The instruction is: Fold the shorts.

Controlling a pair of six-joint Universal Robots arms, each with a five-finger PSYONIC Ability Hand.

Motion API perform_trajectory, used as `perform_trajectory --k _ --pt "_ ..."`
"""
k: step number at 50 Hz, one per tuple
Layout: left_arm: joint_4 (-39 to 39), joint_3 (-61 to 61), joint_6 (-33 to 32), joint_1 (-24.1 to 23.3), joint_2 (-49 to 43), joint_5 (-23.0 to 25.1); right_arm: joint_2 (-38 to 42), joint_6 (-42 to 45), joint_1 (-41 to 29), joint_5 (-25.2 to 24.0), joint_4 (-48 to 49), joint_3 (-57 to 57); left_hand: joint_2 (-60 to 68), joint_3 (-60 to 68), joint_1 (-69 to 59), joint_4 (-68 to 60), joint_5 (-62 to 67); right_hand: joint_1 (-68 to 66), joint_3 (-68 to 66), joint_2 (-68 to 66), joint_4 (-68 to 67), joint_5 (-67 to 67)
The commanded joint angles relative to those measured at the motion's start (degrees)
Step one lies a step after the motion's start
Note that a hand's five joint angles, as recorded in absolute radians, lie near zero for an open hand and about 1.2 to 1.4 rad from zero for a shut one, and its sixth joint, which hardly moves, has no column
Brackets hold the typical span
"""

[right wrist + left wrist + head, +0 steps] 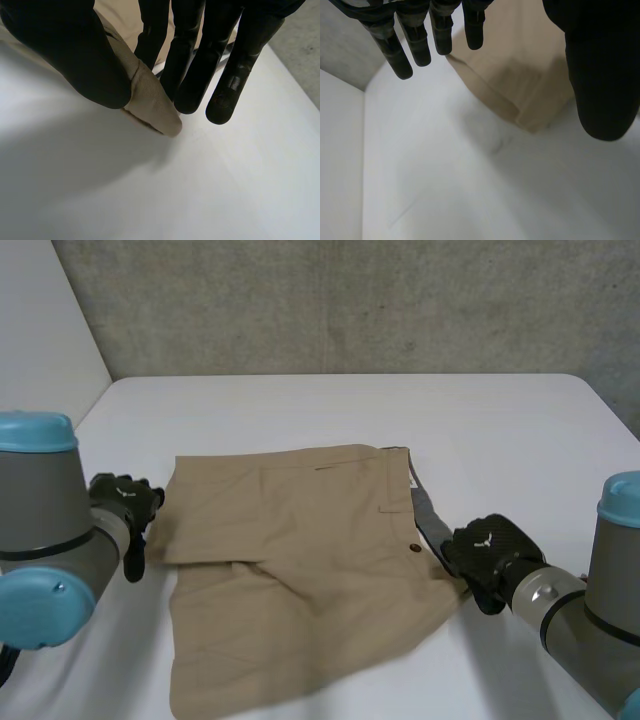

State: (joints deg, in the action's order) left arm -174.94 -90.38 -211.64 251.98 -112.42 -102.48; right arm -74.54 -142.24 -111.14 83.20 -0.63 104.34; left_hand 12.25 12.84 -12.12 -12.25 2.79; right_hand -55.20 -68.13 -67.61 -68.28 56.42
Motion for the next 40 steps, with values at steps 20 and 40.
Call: perform_trajectory --k 20,40 --pt "11.9 -16.8 38.3 -17.9 17.6 0.0 12.5 -22.0 -5.2 -0.1 3.9 -21.5 11.1 10.5 -11.2 -11.1 10.5 -24.8 -11.9 -12.4 -11.7 13.6" --pt "10.3 -16.1 43.2 -22.6 7.6 -7.6 12.9 -22.3 -5.8 0.0 3.9 -22.2 67.7 67.1 -67.9 -67.7 67.2 -24.8 -11.9 -12.4 -11.7 13.6"
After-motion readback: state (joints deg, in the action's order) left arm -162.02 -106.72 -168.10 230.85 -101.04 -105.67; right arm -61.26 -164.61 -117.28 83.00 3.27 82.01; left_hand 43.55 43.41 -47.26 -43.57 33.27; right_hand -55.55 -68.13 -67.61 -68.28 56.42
